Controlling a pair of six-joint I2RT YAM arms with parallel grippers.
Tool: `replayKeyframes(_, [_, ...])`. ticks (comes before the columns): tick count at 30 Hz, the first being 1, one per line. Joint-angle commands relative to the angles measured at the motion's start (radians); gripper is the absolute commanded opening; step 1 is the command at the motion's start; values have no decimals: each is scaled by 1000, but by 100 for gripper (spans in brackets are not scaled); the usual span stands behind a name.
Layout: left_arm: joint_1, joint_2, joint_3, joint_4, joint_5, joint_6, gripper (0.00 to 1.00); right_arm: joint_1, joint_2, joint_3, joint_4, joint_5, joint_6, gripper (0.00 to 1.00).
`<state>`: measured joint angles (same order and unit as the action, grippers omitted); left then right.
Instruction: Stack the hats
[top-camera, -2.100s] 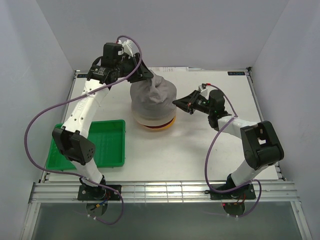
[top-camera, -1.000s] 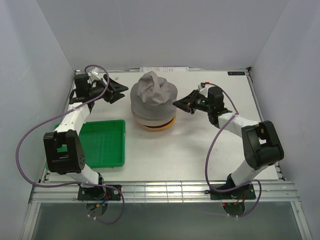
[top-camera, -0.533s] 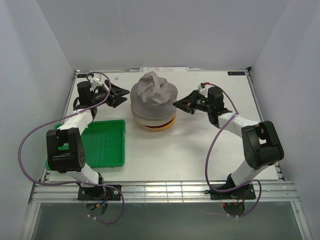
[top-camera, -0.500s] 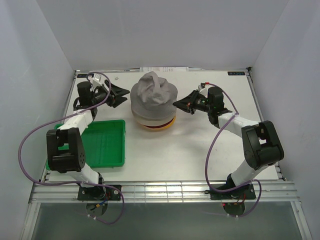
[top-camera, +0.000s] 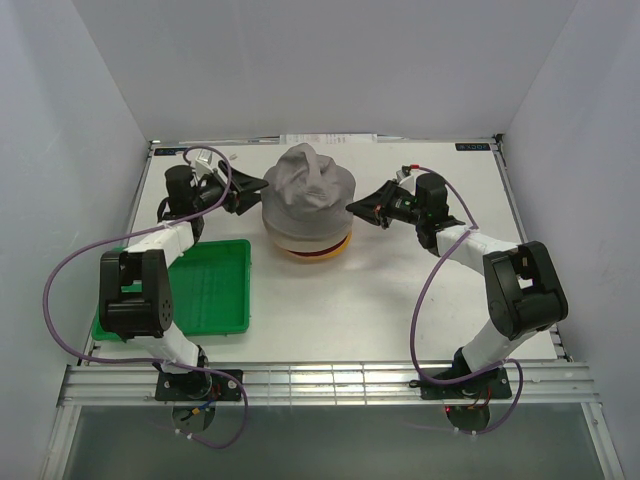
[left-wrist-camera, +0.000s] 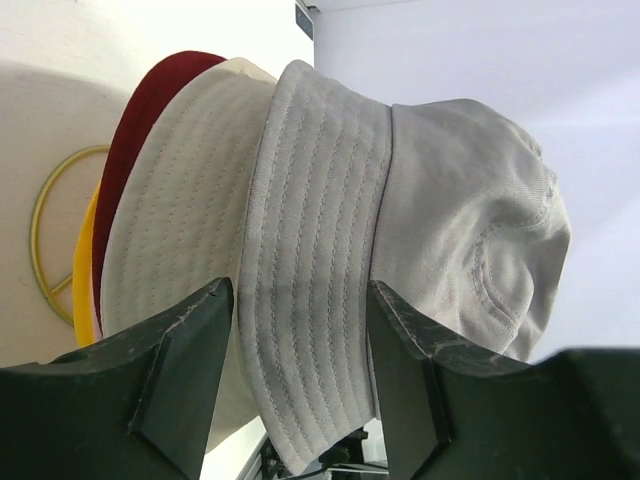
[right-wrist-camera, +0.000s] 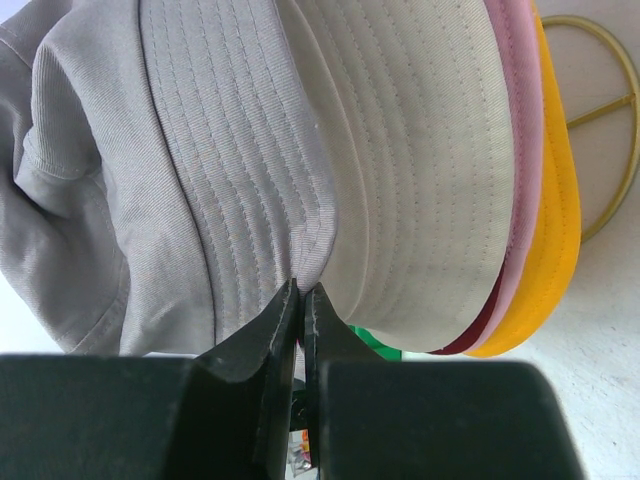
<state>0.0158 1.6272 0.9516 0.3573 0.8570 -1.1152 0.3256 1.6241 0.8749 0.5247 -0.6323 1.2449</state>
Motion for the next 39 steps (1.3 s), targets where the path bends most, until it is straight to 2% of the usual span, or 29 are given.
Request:
replayKeyframes(1, [1,-12,-13,54,8,-17,65,-11,-3,32,3,3,-24,8])
replayKeyframes(4, [1,-10,-16,60,10,-21,59,-11,-1,30,3,3,-24,8])
replayKeyframes(8, [1,-10,-24,62,13,-23,44,-13,-4,29,3,3,-24,8])
replayKeyframes(9, [1,-13,-28,62,13,-23,36,-11,-3,29,3,5,-24,8])
replayKeyframes(11, [1,-15,-31,62,11,-23,28,-13,-4,29,3,3,-25,8])
replayKeyframes(12, [1,-15,-33,62,13,-24,18,-13,-3,29,3,3,-25,8])
replayKeyframes(17, [1,-20,-48,58,8,-20,0,-14,-7,35,-9,8,-33,8])
replayKeyframes(23, [1,-20,-56,-10,-21,14,0,-23,0,56,-49,19,-44,8])
replayKeyframes(29, [9,-12,-45,-147,-81,71,0,-25,34,73,-86,29,-64,8])
replayKeyframes(39, [13,8,-28,-300,-171,183,0,-26,86,35,-97,39,-97,8])
